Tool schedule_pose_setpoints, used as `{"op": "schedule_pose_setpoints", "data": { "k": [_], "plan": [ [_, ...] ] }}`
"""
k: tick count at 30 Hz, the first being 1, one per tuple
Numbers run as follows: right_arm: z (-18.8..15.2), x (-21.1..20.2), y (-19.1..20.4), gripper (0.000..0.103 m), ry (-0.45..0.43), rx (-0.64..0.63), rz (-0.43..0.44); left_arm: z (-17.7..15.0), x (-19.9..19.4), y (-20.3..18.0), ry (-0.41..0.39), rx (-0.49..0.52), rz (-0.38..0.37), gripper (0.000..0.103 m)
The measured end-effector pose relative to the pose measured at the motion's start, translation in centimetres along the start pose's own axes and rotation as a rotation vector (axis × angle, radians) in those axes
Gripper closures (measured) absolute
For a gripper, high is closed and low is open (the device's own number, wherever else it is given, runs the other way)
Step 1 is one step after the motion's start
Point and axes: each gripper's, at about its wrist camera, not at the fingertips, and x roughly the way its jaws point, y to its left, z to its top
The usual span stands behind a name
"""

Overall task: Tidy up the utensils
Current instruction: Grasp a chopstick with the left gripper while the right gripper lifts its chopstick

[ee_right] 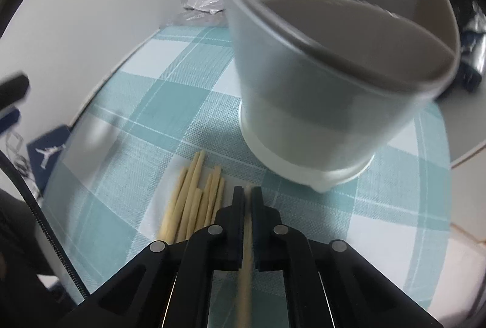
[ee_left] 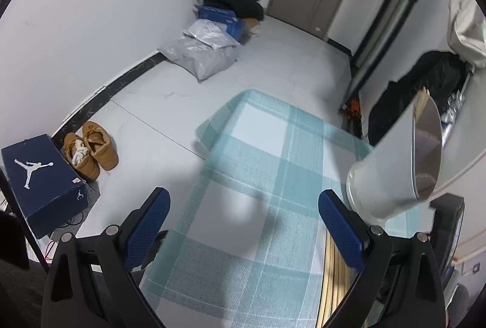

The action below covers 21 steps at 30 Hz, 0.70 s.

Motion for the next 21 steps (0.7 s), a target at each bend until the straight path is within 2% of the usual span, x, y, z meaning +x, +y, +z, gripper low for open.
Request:
{"op": "schedule_pose_setpoints", "data": {
  "k": [4,7,12,15,21],
  "plan": [
    [-1.2,-2.1,-1.8,0.1,-0.04,0.078,0.049,-0.9,1.0,-1.3,0.062,0.073,-0.02,0.006],
    [-1.7,-4.0,-3.7,0.1,-0.087,0.151,0.099,-2.3,2.3,-2.7,0.141,0.145,-0.031,0.006],
    [-2.2,-7.2,-7.2,0.1,-0.169,0.285,0.211,-4.4,3.0,-4.8,0.193,0.271,-0.012,0.007],
    [-2.7,-8.7,-9.3,0.1,-0.211,0.361,0.275,-5.0,3.4,-5.2,0.233,0.295,-0.017,0.007],
    [-4.4,-9.7,-12.4,0.1,-0.246,0.466,0.338,-5.9,4.1,-5.9,0.273,0.345,0.011,0.007]
  ]
}}
